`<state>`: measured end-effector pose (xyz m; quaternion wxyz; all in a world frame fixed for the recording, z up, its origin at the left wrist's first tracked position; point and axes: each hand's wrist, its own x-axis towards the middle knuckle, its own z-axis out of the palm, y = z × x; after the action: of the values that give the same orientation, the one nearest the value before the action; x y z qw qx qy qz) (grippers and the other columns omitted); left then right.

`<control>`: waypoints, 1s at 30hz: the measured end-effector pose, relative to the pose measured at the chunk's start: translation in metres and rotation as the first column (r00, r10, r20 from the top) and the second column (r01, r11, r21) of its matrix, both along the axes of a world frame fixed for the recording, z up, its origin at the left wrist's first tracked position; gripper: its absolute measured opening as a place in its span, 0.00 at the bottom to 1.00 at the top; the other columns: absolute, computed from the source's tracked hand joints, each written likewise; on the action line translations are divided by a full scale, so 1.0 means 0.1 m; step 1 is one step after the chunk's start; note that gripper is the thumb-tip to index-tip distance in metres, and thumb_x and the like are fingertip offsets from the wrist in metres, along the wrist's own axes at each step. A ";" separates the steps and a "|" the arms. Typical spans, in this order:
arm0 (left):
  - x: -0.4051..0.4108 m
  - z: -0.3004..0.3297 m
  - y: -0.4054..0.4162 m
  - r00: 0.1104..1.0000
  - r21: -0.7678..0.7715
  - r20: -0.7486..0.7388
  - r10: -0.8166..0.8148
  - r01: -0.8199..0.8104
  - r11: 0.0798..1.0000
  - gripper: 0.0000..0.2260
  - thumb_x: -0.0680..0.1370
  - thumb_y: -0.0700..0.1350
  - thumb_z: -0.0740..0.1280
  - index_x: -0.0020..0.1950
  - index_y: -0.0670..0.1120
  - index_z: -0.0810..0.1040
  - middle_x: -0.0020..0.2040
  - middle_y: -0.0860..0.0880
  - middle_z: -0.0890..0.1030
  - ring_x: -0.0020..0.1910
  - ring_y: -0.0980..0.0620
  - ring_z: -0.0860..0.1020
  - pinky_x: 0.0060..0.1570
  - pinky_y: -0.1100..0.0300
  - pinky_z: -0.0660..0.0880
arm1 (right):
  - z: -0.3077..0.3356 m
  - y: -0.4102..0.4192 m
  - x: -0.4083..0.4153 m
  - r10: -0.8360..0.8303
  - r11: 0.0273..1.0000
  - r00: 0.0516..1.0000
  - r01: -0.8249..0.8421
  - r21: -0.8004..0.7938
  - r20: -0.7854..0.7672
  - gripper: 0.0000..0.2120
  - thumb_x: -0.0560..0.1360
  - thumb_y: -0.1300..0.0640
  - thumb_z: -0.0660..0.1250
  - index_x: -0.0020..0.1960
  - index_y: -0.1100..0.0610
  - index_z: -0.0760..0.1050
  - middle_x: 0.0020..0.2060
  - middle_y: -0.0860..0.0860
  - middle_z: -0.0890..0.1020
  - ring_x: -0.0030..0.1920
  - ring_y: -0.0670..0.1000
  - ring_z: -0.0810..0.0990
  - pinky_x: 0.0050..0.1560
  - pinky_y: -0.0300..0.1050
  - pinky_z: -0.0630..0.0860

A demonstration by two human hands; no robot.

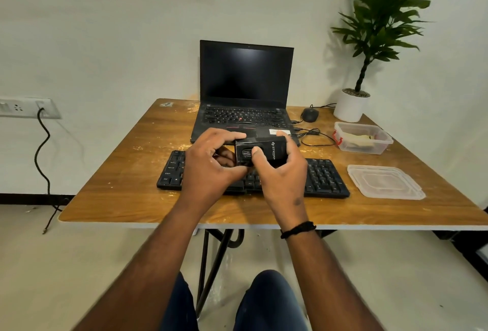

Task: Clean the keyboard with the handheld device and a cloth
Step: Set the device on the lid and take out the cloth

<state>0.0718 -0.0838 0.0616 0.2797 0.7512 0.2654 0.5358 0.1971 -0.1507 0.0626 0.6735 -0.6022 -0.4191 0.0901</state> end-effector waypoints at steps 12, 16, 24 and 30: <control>0.54 -0.14 -0.08 0.991 -0.064 -0.132 -0.004 -0.005 0.998 0.25 0.63 0.43 0.84 0.59 0.50 0.83 0.53 0.52 0.75 0.37 0.60 0.77 0.39 0.71 0.76 | -0.30 -0.13 0.42 -0.163 0.987 0.977 0.162 -0.019 -0.134 0.27 0.72 0.52 0.76 0.68 0.53 0.71 0.62 0.51 0.76 0.57 0.43 0.79 0.49 0.35 0.80; 1.05 -0.05 -0.12 0.955 -0.067 -0.288 -0.066 0.048 0.997 0.28 0.65 0.49 0.83 0.64 0.51 0.82 0.54 0.53 0.74 0.40 0.61 0.76 0.41 0.71 0.74 | -0.29 -0.31 0.89 -0.314 0.949 0.946 0.315 -0.002 -0.085 0.25 0.72 0.52 0.76 0.66 0.56 0.75 0.54 0.47 0.81 0.50 0.40 0.82 0.45 0.32 0.79; 2.34 -0.10 -0.40 0.850 -0.005 -0.511 -0.124 0.142 0.990 0.23 0.70 0.62 0.76 0.63 0.57 0.82 0.55 0.54 0.79 0.58 0.52 0.72 0.58 0.51 0.68 | -0.35 -0.82 2.18 -0.558 0.825 0.828 0.560 -0.072 0.045 0.14 0.74 0.52 0.74 0.57 0.56 0.80 0.45 0.47 0.82 0.44 0.43 0.81 0.48 0.42 0.80; 3.03 -0.25 -0.46 0.738 -0.037 -0.649 -0.186 0.214 0.976 0.19 0.73 0.62 0.74 0.60 0.54 0.84 0.57 0.51 0.82 0.61 0.48 0.73 0.57 0.51 0.64 | -0.58 -0.99 2.66 -0.610 0.747 0.771 0.637 -0.193 0.182 0.11 0.78 0.54 0.69 0.56 0.59 0.81 0.47 0.52 0.84 0.47 0.49 0.80 0.45 0.33 0.70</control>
<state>0.3751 -0.1302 0.0366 0.2112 0.9195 0.2525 0.2149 0.4633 -0.2494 0.0049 0.5621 -0.7893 -0.2151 -0.1220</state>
